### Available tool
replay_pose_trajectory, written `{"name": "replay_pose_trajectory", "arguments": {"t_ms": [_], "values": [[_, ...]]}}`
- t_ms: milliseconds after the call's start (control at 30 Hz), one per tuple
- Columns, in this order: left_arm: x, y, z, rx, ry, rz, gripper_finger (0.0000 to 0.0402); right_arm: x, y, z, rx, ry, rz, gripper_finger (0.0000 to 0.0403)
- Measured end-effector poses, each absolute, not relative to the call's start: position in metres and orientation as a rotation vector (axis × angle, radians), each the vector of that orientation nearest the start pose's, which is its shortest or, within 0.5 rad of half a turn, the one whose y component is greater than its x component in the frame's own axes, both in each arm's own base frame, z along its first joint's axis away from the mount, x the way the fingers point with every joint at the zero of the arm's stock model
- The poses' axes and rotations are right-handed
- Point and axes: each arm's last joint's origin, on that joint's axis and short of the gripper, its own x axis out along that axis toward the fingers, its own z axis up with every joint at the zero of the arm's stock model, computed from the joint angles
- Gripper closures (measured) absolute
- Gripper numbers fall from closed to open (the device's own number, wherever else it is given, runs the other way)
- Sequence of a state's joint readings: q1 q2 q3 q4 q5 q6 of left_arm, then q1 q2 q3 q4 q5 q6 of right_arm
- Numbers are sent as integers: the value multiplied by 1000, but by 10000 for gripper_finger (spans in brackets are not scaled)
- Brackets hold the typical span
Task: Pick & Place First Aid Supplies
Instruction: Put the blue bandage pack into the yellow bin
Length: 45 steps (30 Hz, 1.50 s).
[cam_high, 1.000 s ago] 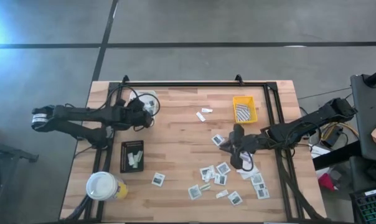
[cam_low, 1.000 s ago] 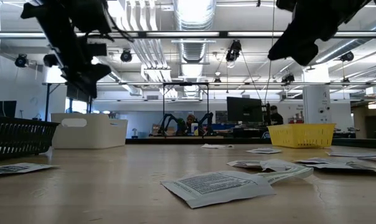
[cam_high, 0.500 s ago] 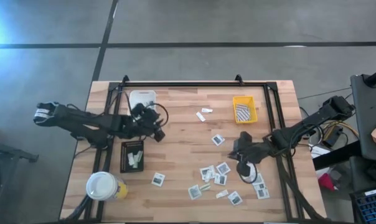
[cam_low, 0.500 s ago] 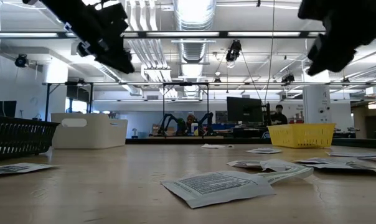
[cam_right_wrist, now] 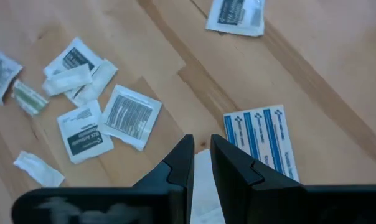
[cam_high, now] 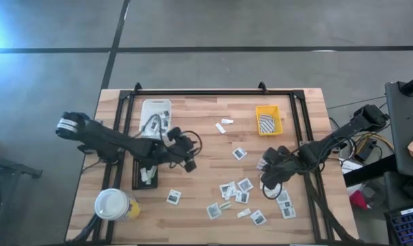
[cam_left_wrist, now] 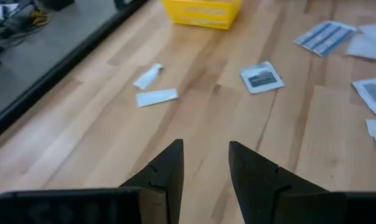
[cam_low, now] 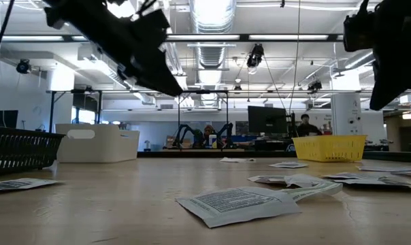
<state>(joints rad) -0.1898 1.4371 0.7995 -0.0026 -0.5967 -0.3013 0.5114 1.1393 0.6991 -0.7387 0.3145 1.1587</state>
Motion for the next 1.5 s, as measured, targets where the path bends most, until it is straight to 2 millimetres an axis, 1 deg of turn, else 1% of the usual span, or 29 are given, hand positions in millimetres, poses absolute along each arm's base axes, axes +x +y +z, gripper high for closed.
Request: {"name": "replay_pose_trajectory", "arguments": {"t_ms": [167, 333, 433, 567, 733, 967, 1133, 1267, 1500], "values": [[316, -44, 200, -1, 530, 459, 280, 171, 86, 201, 600, 1024, -513, 351], [341, -52, 195, 40, 541, 441, 280, 173, 87, 194, 601, 1049, -558, 351], [353, -56, 194, 47, 538, 432, 280, 175, 88, 187, 589, 1073, -591, 351], [363, -62, 192, 50, 533, 418, 280, 178, 90, 176, 554, 1118, -644, 351], [370, -68, 187, 62, 532, 399, 280, 180, 90, 159, 520, 1179, -756, 351], [374, -70, 183, 54, 521, 369, 280, 187, 92, 137, 483, 1261, -813, 351], [374, -70, 182, 50, 527, 347, 280, 195, 90, 125, 462, 1272, -834, 351], [374, -71, 182, 42, 530, 332, 280, 206, 88, 122, 467, 1241, -799, 351], [375, -73, 182, 11, 538, 265, 280, 226, 89, 127, 460, 1129, -689, 351]]}}
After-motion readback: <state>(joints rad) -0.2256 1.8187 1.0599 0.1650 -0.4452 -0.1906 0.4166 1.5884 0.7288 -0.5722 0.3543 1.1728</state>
